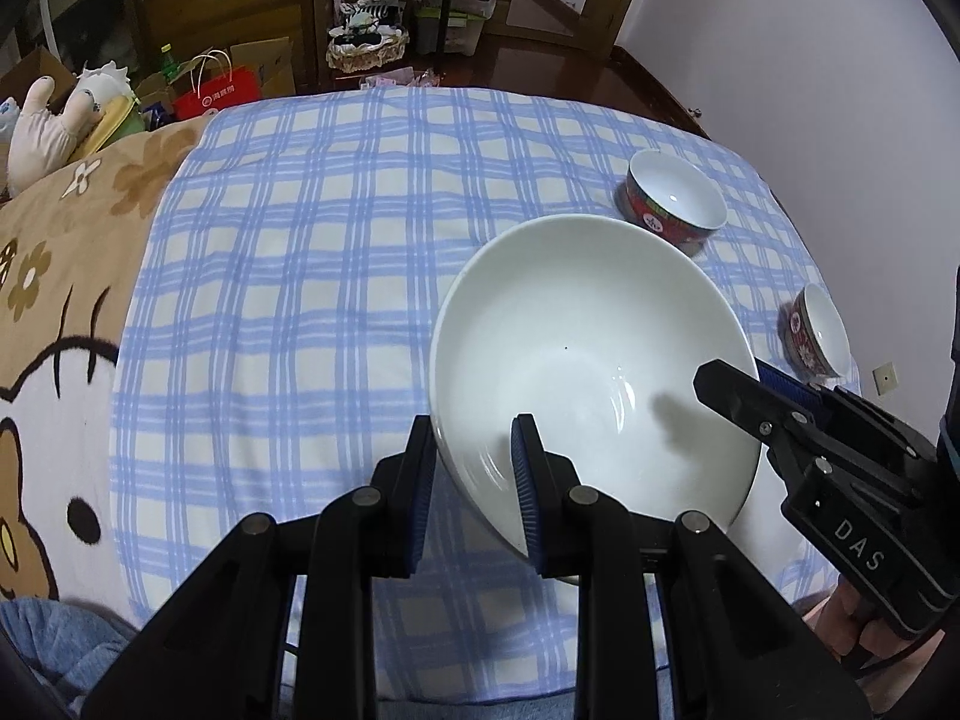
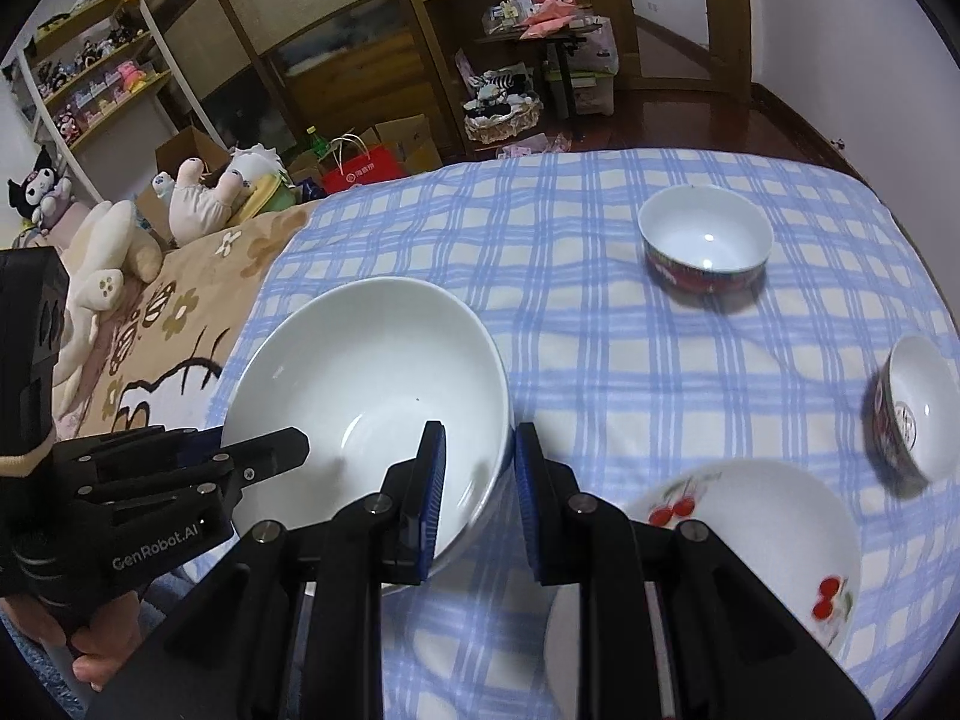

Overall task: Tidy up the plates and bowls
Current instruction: 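Lift the white bowl with both tools and carry it beside the plate stack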

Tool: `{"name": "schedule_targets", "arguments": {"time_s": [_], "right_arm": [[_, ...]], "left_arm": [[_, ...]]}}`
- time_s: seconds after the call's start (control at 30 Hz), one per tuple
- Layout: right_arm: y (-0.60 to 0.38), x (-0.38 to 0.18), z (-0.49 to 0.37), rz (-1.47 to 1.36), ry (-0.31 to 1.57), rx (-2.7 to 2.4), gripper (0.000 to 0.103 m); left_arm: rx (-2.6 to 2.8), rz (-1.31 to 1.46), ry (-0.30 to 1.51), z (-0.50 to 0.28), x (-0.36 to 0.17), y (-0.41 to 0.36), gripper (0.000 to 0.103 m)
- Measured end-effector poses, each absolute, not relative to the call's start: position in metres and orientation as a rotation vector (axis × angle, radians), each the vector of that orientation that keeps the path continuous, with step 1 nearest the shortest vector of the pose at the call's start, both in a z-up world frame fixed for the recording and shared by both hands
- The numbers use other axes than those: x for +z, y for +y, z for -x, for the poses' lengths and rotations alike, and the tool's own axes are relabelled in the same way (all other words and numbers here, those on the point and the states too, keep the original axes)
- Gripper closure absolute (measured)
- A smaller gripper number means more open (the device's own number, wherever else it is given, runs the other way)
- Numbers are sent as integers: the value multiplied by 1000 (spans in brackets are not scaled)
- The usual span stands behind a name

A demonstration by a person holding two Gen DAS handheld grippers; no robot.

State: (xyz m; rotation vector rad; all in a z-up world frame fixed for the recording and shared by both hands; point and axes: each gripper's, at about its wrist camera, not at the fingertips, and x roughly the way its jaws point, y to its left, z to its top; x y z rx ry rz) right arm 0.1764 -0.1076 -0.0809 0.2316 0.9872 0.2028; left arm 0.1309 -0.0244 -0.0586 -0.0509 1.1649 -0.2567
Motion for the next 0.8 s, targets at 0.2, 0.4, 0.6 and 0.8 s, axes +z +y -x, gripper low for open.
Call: {"name": "schedule_targets", "arguments": {"time_s": [0.2, 0.4, 0.6, 0.8], "right_arm": [[-98, -88, -159, -202, 951, 214, 79], [-97, -114, -151, -221, 956, 219, 79], [-94, -142, -150, -191, 1037, 207, 79], [-92, -151, -148, -196, 1023, 228, 79]], "left_arm": [[-250, 63, 1185, -121, -66, -16, 78], [-245, 42, 1274, -122, -99, -16, 78], [-237, -16, 1333, -125, -119, -21, 78], [-219, 11, 1370, -132, -134, -17, 78]]}}
